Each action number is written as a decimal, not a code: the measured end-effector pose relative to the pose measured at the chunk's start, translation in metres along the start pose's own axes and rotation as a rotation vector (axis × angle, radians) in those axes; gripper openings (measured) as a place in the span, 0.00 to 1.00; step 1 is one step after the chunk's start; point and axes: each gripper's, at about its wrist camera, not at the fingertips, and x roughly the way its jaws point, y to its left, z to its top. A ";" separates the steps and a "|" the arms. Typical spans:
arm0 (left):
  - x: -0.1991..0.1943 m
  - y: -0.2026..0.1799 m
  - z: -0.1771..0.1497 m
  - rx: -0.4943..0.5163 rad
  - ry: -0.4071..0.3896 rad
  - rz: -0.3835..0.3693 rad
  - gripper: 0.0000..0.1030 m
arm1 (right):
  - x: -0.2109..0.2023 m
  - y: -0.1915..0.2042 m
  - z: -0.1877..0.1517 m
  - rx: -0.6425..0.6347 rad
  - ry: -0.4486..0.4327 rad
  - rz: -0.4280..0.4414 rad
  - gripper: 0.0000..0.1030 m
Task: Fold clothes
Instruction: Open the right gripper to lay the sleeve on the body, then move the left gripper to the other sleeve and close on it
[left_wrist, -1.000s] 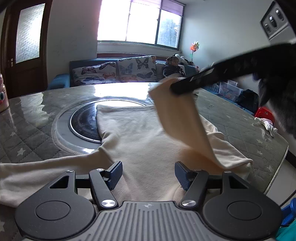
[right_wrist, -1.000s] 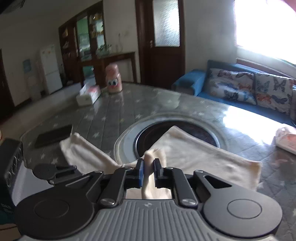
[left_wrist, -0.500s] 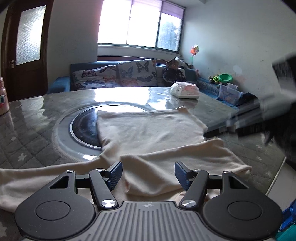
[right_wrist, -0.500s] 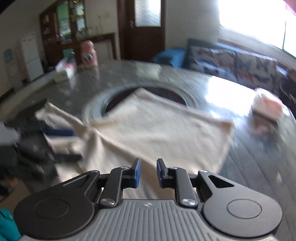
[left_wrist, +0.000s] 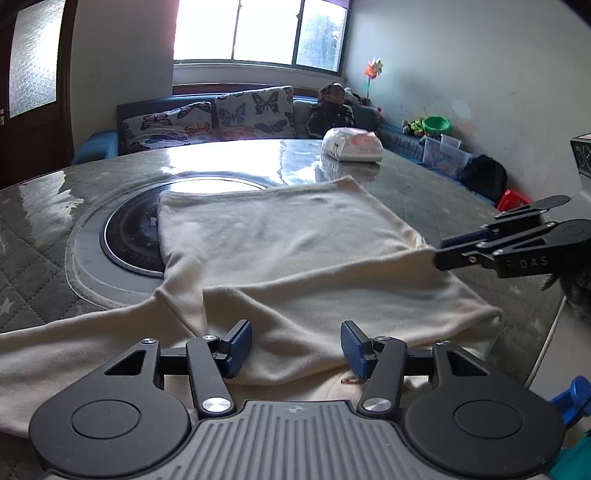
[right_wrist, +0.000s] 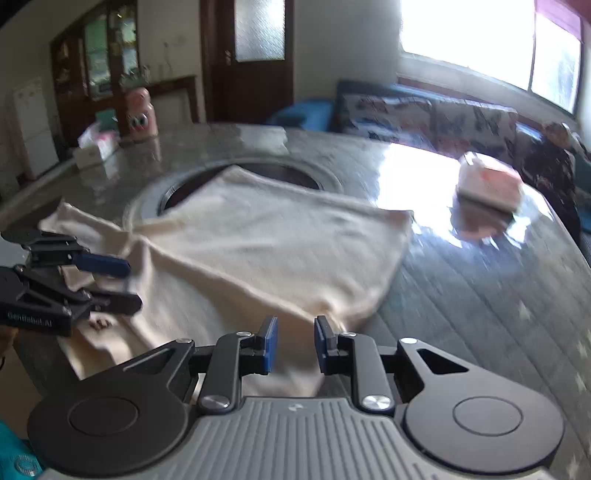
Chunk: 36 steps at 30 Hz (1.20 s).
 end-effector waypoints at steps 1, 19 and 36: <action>0.000 0.000 0.002 -0.004 -0.003 0.001 0.54 | 0.005 0.002 0.003 -0.005 -0.006 0.013 0.19; 0.005 0.010 0.001 -0.022 -0.001 0.094 0.42 | 0.024 0.011 0.004 -0.018 -0.004 0.052 0.29; -0.069 0.092 -0.026 -0.274 -0.070 0.581 0.51 | 0.032 0.052 -0.003 -0.134 0.030 0.123 0.58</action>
